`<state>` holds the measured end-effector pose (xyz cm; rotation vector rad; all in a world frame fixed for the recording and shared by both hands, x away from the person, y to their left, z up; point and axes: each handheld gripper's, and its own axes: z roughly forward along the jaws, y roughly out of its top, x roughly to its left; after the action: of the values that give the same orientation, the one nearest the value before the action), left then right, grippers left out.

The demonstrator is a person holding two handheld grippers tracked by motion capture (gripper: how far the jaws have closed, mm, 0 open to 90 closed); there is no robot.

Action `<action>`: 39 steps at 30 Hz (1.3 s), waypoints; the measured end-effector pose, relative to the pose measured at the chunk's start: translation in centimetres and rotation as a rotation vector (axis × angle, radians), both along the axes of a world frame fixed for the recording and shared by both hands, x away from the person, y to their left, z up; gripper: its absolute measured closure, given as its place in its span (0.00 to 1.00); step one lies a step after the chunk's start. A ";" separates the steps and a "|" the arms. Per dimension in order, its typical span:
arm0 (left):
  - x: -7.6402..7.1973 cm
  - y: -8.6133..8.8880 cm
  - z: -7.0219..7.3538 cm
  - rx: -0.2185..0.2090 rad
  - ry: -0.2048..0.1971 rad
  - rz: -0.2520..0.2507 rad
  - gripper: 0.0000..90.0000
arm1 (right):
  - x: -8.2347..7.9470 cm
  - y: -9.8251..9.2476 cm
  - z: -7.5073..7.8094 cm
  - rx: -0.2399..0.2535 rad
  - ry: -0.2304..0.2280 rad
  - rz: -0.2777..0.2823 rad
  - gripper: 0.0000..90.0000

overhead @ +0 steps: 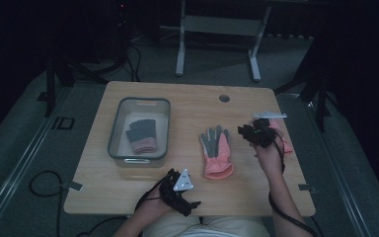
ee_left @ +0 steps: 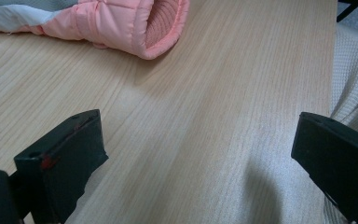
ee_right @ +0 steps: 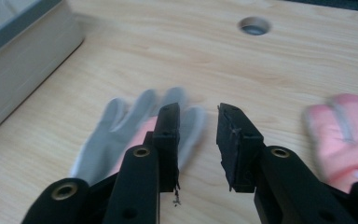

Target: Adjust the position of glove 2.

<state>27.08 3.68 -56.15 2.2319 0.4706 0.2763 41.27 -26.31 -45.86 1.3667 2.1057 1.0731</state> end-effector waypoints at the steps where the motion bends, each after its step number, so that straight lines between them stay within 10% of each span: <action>1: 0.0 0.0 0.0 -0.004 0.000 0.000 0.02 | 0.1 -0.9 0.1 -0.006 -0.005 -0.011 0.76; 16: 0.0 0.0 0.0 0.000 -0.002 0.005 0.02 | 3.9 -11.6 -1.3 -0.082 0.033 -0.113 0.68; 26: 0.1 0.0 0.0 -0.003 0.001 0.004 0.02 | 6.7 -12.1 -5.4 -0.183 0.099 -0.107 0.61; 31: 0.0 -0.1 -0.1 0.020 -0.016 0.002 0.02 | 6.7 -11.1 -6.3 -0.259 0.103 -0.097 0.73; 39: 0.1 -0.1 -0.1 0.014 -0.011 0.002 0.02 | 6.7 -10.8 -5.1 -0.196 0.171 -0.158 0.93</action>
<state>27.14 3.60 -56.25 2.2425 0.4664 0.2938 48.01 -37.10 -50.94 1.5424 2.1142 0.6894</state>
